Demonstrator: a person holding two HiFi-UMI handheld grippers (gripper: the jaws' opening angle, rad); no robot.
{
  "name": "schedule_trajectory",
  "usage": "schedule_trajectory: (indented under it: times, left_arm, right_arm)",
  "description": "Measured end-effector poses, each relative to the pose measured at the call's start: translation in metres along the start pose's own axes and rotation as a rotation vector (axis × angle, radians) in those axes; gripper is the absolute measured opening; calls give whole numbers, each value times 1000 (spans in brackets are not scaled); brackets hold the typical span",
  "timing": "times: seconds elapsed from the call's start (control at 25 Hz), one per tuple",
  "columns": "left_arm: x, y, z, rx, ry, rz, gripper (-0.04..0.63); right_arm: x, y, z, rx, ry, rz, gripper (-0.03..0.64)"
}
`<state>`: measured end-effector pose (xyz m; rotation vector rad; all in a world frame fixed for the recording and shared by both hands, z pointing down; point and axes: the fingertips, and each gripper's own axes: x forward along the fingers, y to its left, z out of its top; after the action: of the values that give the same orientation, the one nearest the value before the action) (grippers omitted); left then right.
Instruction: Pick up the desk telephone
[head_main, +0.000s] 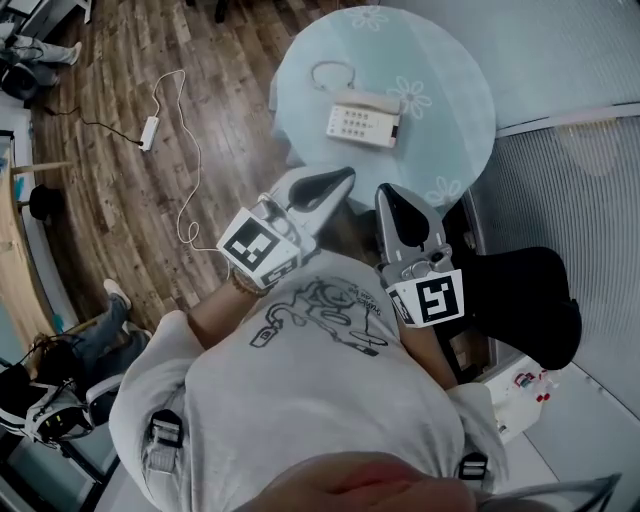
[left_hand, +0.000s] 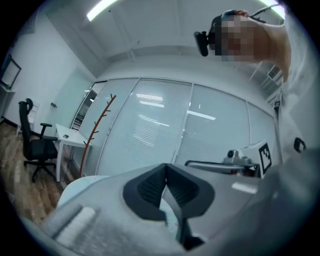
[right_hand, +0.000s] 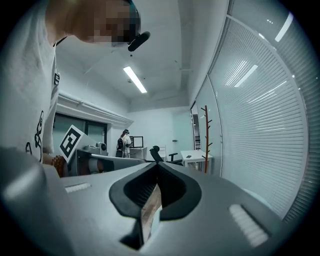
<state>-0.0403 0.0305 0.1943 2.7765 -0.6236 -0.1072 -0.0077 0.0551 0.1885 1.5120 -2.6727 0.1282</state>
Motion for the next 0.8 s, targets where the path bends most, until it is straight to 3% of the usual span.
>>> schedule_trajectory:
  times: [0.32, 0.8]
  left_arm:
    - [31, 70, -7, -29, 54, -7, 0]
    - [66, 114, -31, -95, 130, 8, 20]
  right_arm:
    - [64, -35, -11, 16, 30, -16, 6]
    - [96, -75, -35, 64, 96, -31, 8]
